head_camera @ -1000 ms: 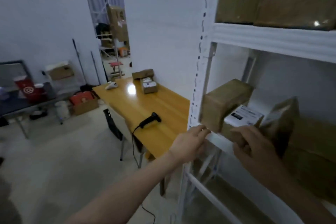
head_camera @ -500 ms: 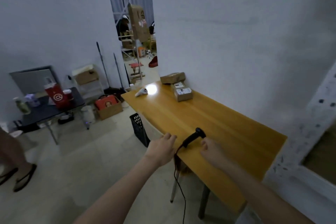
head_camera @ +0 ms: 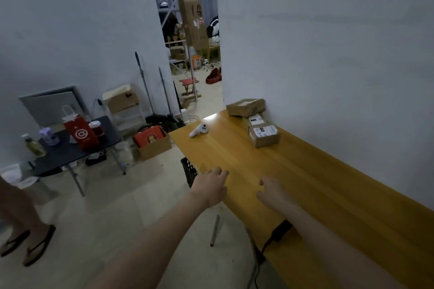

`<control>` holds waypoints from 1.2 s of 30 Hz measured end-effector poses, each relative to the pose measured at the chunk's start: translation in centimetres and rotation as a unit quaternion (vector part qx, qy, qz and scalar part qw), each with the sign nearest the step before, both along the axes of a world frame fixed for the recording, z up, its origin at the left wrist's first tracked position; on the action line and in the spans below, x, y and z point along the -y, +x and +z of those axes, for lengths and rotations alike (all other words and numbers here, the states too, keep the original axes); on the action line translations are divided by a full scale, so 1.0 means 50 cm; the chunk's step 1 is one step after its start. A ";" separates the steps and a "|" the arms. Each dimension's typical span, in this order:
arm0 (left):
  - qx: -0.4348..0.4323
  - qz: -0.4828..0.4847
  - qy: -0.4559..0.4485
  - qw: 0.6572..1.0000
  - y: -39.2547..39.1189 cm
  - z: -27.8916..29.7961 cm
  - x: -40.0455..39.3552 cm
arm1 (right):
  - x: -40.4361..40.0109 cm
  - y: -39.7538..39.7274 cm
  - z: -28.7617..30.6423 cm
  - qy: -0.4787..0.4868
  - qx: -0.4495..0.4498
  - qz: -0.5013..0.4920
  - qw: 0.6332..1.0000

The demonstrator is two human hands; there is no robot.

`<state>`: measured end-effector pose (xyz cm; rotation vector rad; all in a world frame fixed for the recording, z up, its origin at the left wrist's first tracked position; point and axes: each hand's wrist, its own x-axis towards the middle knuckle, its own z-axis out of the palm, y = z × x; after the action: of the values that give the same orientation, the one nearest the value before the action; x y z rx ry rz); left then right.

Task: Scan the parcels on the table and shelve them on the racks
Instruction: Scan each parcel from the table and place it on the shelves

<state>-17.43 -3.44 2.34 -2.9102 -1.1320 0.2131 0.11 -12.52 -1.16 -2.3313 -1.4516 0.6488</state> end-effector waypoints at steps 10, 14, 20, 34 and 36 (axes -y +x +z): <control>0.028 -0.080 0.002 0.996 0.211 -0.026 -0.275 | -0.198 0.162 -0.037 -0.004 -0.030 -0.103 0.994; 0.030 -0.118 0.006 0.993 0.314 -0.054 -0.405 | -0.289 0.227 -0.067 0.001 -0.032 -0.145 0.989; 0.021 -0.200 0.014 0.979 0.483 -0.109 -0.635 | -0.481 0.328 -0.141 -0.019 0.005 -0.213 0.977; -0.007 -0.296 -0.082 0.952 0.753 -0.363 -0.915 | -0.767 0.481 -0.411 0.093 -0.181 -0.410 0.889; 0.006 -0.313 -0.078 0.946 0.762 -0.386 -0.915 | -0.777 0.481 -0.428 0.130 -0.200 -0.447 0.862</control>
<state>20.66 42.33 -16.95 -3.2223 -0.1475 0.2776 24.16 26.33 -22.56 -2.1392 -0.1749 0.5487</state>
